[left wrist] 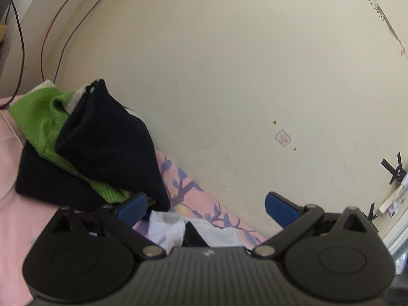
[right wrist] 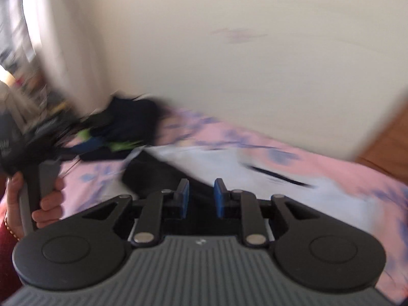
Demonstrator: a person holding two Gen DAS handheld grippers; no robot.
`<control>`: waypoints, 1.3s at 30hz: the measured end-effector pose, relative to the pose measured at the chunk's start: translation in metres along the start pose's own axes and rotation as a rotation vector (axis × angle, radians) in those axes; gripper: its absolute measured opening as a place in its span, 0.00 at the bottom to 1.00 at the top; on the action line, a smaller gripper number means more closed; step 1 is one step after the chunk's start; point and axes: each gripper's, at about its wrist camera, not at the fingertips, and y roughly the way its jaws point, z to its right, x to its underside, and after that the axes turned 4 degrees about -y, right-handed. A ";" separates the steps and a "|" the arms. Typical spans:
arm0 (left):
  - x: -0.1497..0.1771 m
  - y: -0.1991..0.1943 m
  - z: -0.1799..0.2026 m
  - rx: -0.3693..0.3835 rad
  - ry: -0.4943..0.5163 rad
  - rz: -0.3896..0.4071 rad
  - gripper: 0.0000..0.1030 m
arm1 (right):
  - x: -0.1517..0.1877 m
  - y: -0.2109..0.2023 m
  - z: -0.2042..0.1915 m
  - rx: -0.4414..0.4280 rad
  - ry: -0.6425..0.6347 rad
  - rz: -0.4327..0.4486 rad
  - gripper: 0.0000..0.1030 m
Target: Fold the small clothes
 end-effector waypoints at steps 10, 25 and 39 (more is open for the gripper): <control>-0.009 -0.004 -0.008 0.030 -0.043 -0.005 0.99 | -0.012 0.098 -0.054 -0.039 -0.138 -0.123 0.47; -0.026 -0.017 -0.044 -0.026 -0.217 0.058 0.99 | -0.073 0.053 -0.034 -0.345 0.276 -0.058 0.04; 0.015 0.007 0.019 0.045 0.044 -0.078 0.99 | 0.045 -0.070 0.084 0.081 0.472 0.153 0.09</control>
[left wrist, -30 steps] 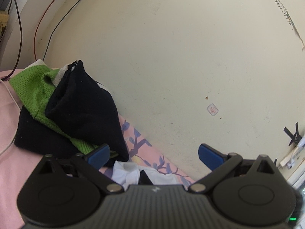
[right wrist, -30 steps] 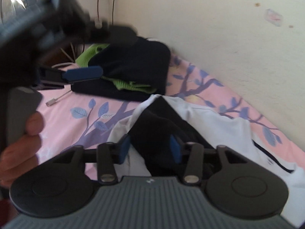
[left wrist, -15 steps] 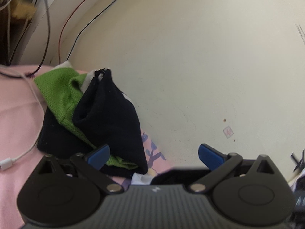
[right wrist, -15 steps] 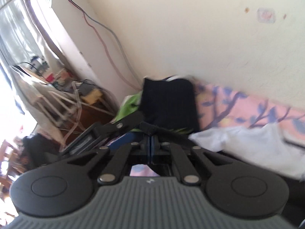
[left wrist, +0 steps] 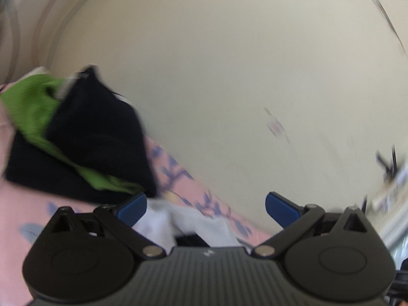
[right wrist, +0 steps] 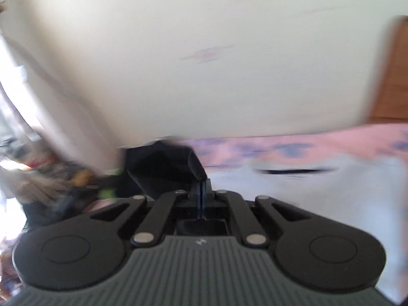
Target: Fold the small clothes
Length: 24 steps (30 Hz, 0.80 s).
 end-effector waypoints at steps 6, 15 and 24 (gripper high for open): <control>0.055 0.027 0.051 0.045 0.257 -0.129 0.94 | 0.040 -0.037 0.047 0.267 -0.038 0.051 0.43; 0.119 0.069 0.076 0.030 0.483 -0.379 0.32 | 0.044 0.013 0.050 0.021 -0.030 -0.064 0.26; 0.107 0.060 0.064 0.092 0.399 -0.334 0.67 | 0.058 -0.031 0.100 0.127 0.138 0.031 0.11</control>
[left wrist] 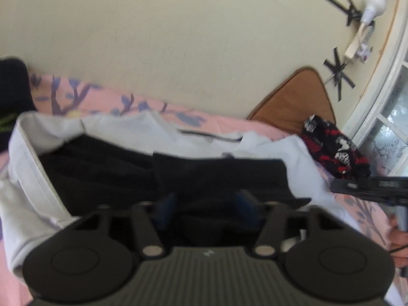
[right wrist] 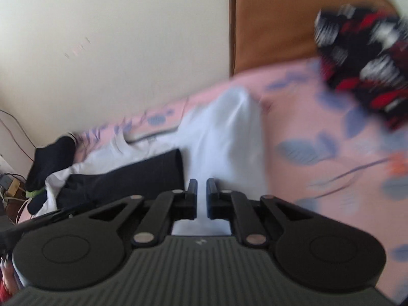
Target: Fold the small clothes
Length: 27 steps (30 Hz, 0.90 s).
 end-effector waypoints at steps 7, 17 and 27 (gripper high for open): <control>-0.018 -0.035 0.008 0.034 -0.098 0.066 0.71 | 0.000 -0.040 0.005 0.101 -0.130 0.044 0.31; 0.034 -0.207 0.004 -0.125 -0.064 0.227 0.79 | -0.027 0.052 0.070 0.051 0.080 -0.030 0.06; 0.101 -0.269 -0.001 -0.269 -0.096 0.147 0.79 | -0.014 -0.025 0.066 -0.006 0.046 0.036 0.13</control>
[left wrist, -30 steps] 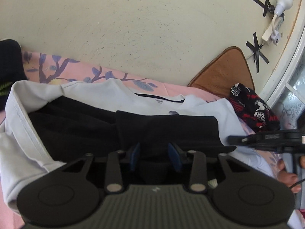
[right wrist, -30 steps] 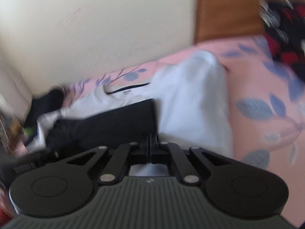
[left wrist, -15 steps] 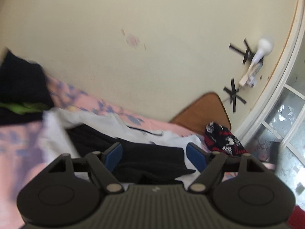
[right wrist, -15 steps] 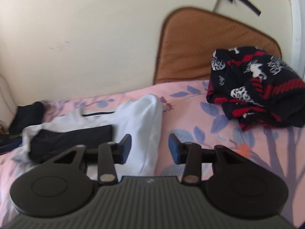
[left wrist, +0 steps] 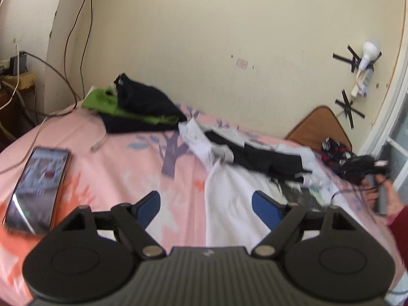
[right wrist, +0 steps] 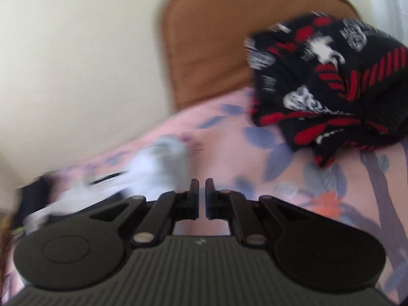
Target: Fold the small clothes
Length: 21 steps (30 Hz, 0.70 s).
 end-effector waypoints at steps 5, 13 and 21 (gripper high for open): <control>0.023 -0.020 -0.002 -0.005 0.022 -0.033 0.79 | 0.032 -0.122 -0.039 -0.078 -0.245 0.192 0.29; 0.052 -0.081 -0.012 -0.046 0.068 -0.027 0.79 | 0.085 -0.340 -0.056 0.044 -0.398 0.699 0.46; 0.109 -0.078 -0.021 0.066 -0.059 -0.164 0.77 | 0.167 -0.321 -0.041 0.036 -0.388 0.325 0.43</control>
